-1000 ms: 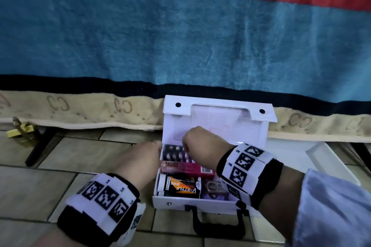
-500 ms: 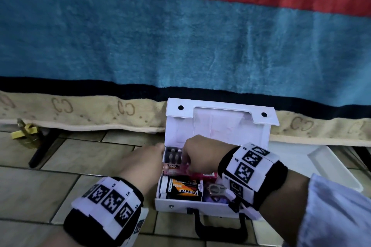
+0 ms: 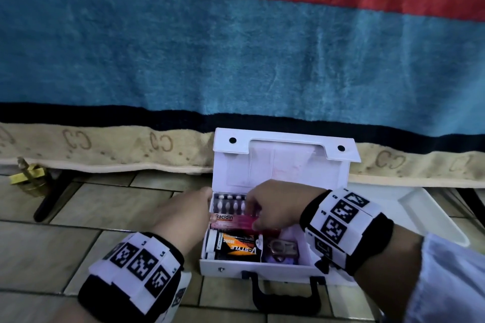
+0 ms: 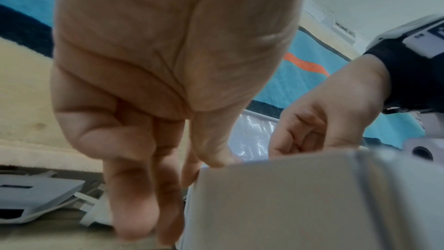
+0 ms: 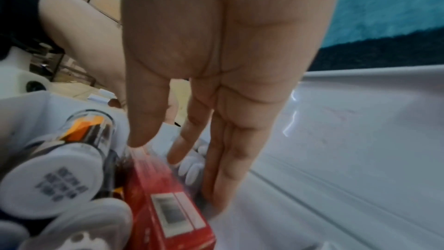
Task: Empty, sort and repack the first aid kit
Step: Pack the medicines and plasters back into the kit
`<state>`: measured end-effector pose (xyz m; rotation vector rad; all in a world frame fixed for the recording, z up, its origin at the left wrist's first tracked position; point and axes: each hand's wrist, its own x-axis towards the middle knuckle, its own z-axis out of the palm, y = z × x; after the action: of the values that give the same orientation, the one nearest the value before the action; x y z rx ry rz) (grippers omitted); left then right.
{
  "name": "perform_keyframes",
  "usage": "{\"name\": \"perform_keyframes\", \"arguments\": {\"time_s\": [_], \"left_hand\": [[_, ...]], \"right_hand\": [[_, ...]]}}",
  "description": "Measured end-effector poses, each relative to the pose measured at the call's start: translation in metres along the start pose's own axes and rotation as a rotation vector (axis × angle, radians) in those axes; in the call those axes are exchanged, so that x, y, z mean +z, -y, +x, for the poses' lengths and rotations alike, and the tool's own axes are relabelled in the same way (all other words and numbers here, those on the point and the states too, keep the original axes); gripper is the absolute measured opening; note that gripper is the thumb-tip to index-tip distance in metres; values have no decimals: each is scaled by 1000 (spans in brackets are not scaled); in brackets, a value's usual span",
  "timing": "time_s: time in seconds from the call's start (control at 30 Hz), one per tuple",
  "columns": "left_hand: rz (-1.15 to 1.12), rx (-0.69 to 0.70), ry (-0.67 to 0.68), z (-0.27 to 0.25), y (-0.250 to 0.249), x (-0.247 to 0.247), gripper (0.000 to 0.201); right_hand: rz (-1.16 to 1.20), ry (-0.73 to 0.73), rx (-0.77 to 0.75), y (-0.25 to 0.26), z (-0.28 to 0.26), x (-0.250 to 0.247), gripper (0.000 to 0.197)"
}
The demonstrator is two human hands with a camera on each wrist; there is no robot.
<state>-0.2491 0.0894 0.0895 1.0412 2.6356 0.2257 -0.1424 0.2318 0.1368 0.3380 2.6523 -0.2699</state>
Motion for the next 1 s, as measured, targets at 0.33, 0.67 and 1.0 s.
{"name": "perform_keyframes", "arguments": {"time_s": [0.33,0.67,1.0], "left_hand": [[-37,-16,0,-2,-2,-2,15],[-54,-13,-2,-6,-4,-4,15],[-20,-11,6,-6,-6,-5,18]], "right_hand": [[58,-87,49,-2,0,-1,25],[28,-150,94,-2,3,-4,17],[94,-151,16,0,-1,-6,23]]}}
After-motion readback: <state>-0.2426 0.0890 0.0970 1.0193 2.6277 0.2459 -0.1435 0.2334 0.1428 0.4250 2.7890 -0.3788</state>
